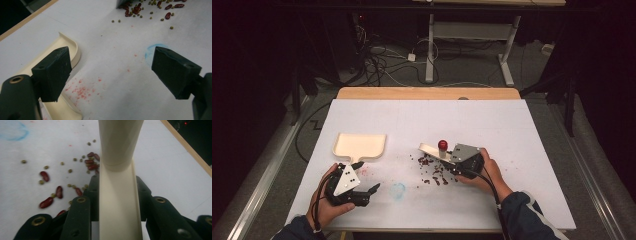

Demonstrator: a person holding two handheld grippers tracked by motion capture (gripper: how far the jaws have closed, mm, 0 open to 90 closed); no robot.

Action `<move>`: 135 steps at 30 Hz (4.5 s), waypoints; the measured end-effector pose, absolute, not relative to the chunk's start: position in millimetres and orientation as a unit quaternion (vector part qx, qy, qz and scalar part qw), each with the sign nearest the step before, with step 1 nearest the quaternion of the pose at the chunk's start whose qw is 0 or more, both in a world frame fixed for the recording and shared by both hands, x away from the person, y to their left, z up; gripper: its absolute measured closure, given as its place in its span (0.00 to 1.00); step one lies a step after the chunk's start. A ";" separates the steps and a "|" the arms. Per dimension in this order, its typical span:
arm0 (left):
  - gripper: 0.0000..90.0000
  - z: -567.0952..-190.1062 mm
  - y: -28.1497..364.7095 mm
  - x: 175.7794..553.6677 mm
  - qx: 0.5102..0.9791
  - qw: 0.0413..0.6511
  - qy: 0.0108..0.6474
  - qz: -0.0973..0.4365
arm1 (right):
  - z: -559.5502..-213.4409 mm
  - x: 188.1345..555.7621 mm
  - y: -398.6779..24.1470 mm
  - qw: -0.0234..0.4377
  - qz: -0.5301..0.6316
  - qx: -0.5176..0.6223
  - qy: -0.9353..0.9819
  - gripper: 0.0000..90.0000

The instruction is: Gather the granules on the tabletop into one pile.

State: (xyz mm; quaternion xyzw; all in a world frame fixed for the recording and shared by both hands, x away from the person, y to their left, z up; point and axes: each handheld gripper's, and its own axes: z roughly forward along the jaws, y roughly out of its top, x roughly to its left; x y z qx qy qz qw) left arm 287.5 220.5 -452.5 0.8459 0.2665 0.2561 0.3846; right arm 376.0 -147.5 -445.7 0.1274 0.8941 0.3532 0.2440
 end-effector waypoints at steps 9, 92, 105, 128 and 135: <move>0.17 -452.0 218.4 285.6 0.847 0.390 0.260 0.250 | -437.7 359.7 -156.3 0.241 0.346 0.124 0.898 0.75; 0.17 -445.7 244.0 294.2 0.830 0.394 0.295 0.265 | -417.8 308.5 -92.6 0.063 0.479 0.217 0.849 0.75; 0.17 -448.4 241.2 295.0 0.833 0.391 0.298 0.254 | -448.5 341.3 -76.2 0.091 0.441 0.316 0.835 0.75; 0.17 -453.1 231.4 296.1 0.850 0.370 0.284 0.246 | -432.6 355.1 -125.5 0.131 0.428 0.366 0.816 0.75; 0.17 -453.7 231.9 296.4 0.850 0.367 0.286 0.246 | -408.0 345.1 -146.7 0.138 0.452 0.315 0.823 0.75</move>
